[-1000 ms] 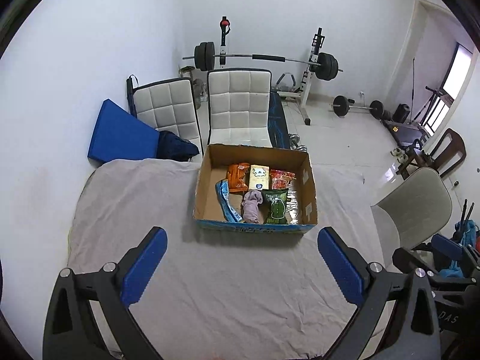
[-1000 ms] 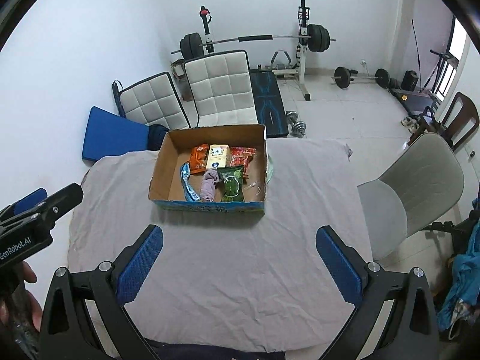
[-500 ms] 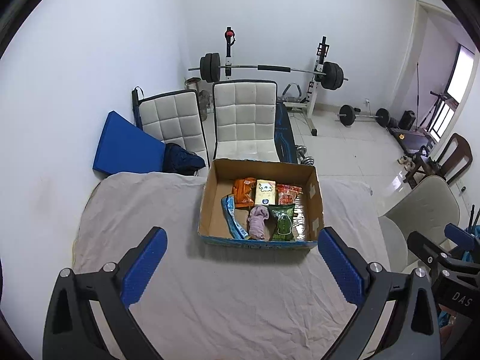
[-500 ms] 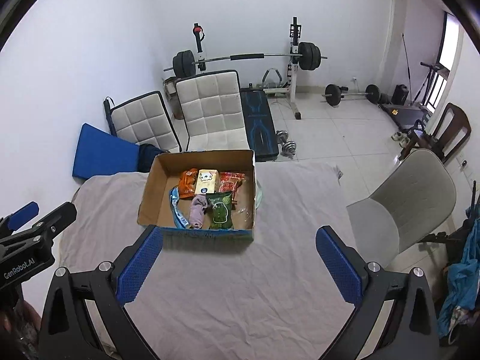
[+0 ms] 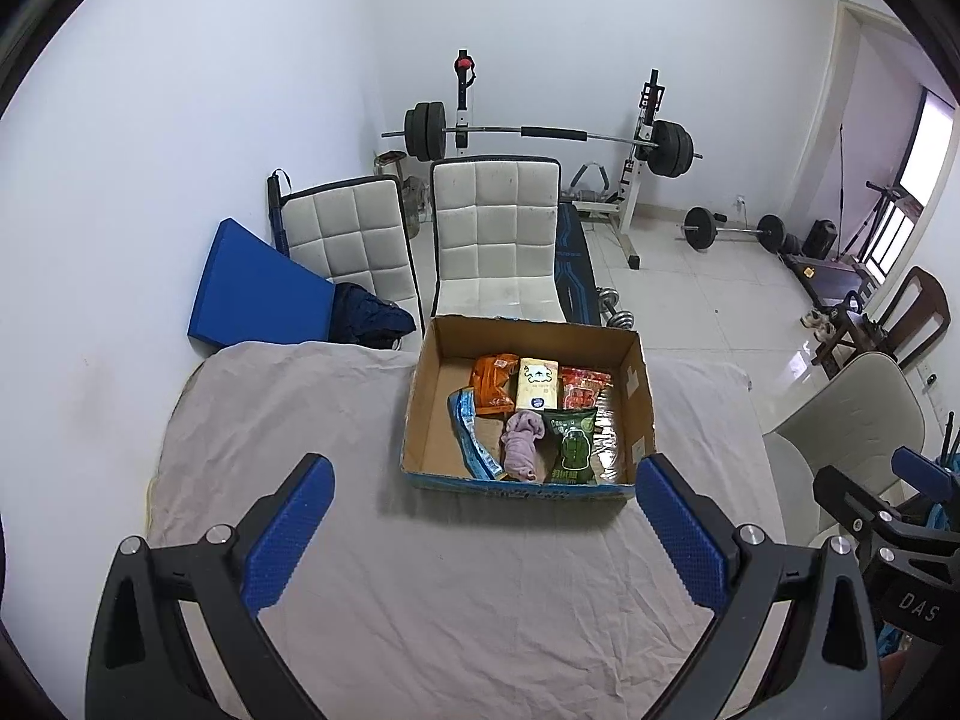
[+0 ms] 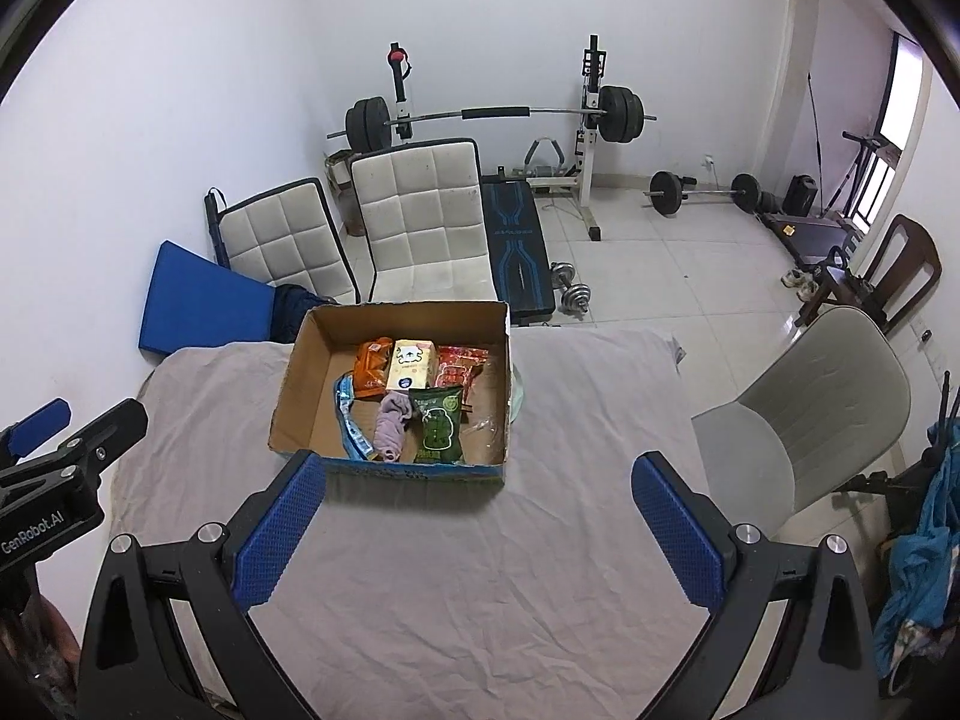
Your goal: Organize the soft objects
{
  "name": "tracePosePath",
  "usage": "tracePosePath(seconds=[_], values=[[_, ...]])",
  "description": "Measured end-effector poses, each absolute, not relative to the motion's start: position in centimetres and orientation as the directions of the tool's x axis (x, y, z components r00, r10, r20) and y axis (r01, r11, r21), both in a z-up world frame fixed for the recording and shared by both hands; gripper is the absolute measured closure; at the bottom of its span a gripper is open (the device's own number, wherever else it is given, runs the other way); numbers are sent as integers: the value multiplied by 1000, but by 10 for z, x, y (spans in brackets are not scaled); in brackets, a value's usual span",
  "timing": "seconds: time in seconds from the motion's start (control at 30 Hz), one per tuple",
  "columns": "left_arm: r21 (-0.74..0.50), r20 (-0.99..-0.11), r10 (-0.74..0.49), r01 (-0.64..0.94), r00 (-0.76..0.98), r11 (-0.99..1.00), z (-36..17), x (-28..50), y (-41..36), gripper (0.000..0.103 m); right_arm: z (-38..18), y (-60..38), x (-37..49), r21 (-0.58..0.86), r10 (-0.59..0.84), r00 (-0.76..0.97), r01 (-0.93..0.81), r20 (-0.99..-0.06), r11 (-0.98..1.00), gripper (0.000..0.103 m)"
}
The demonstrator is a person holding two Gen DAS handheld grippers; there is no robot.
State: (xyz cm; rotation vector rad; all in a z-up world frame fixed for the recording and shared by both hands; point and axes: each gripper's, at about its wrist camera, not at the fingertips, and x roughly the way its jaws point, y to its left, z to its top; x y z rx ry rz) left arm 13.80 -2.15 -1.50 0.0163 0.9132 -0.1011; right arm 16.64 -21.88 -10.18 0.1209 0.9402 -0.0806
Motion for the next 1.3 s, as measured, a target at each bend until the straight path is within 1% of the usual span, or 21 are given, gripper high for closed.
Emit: tracePosePath(seconds=[0.57, 1.3], values=[[-44, -807, -88, 90, 584, 995, -28, 136, -22, 0, -101, -216, 171, 70, -16, 598, 121, -802, 990, 0], [-48, -802, -96, 97, 590, 994, -24, 134, -24, 0, -106, -212, 171, 64, -21, 598, 121, -801, 991, 0]])
